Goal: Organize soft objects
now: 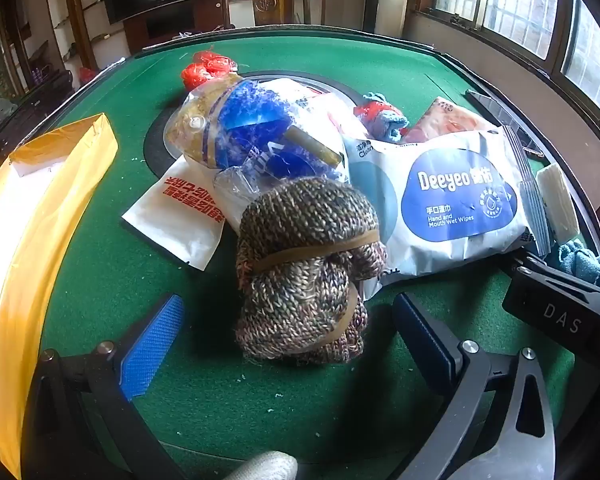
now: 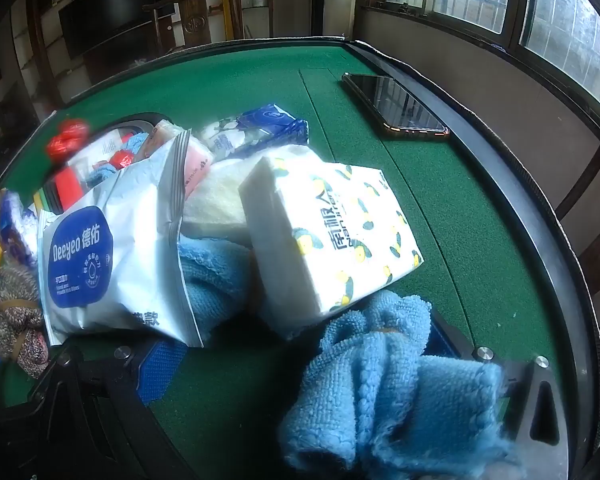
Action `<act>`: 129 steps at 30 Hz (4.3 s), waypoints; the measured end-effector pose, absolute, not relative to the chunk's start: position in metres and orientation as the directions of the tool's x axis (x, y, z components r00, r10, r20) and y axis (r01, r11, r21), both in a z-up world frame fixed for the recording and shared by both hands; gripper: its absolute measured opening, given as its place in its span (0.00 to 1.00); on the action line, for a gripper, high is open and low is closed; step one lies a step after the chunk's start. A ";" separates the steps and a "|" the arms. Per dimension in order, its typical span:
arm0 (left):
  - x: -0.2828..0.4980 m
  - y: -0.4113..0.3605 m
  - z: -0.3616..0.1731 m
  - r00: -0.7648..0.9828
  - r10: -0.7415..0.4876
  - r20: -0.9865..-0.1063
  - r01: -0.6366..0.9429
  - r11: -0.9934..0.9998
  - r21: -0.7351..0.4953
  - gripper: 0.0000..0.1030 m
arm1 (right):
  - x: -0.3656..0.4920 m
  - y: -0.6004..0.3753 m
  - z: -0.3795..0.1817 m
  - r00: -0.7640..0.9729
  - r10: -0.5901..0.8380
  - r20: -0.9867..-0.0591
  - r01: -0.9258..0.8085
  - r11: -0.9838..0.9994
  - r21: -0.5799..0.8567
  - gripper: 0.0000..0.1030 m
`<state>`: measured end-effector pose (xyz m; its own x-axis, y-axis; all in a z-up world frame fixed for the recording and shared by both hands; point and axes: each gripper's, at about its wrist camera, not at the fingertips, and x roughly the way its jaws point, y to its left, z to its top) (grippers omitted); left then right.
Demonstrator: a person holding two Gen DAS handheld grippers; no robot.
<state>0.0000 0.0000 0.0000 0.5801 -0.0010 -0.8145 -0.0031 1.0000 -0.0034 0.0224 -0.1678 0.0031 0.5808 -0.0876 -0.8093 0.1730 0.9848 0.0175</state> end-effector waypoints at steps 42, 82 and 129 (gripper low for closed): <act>-0.018 0.005 0.002 0.520 -0.093 -0.849 0.162 0.987 -0.009 1.00 | 0.021 -0.165 0.010 0.516 -0.061 -0.855 0.140 0.990 0.014 0.99; 0.091 0.135 0.157 0.791 0.017 -0.611 -0.047 0.998 -0.033 1.00 | 0.045 -0.217 0.091 0.824 -0.002 -0.567 0.173 0.953 0.248 0.99; -0.074 0.216 0.159 0.801 -0.086 -0.593 -0.091 0.961 -0.261 0.33 | 0.012 -0.158 0.093 0.786 0.202 -0.585 -0.051 0.963 0.265 0.99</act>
<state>-0.0739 0.2160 0.1586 0.8008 -0.0856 -0.5927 -0.0908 0.9609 -0.2615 0.0123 -0.1576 0.0933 0.7858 0.2019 -0.5846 -0.0505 0.9630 0.2646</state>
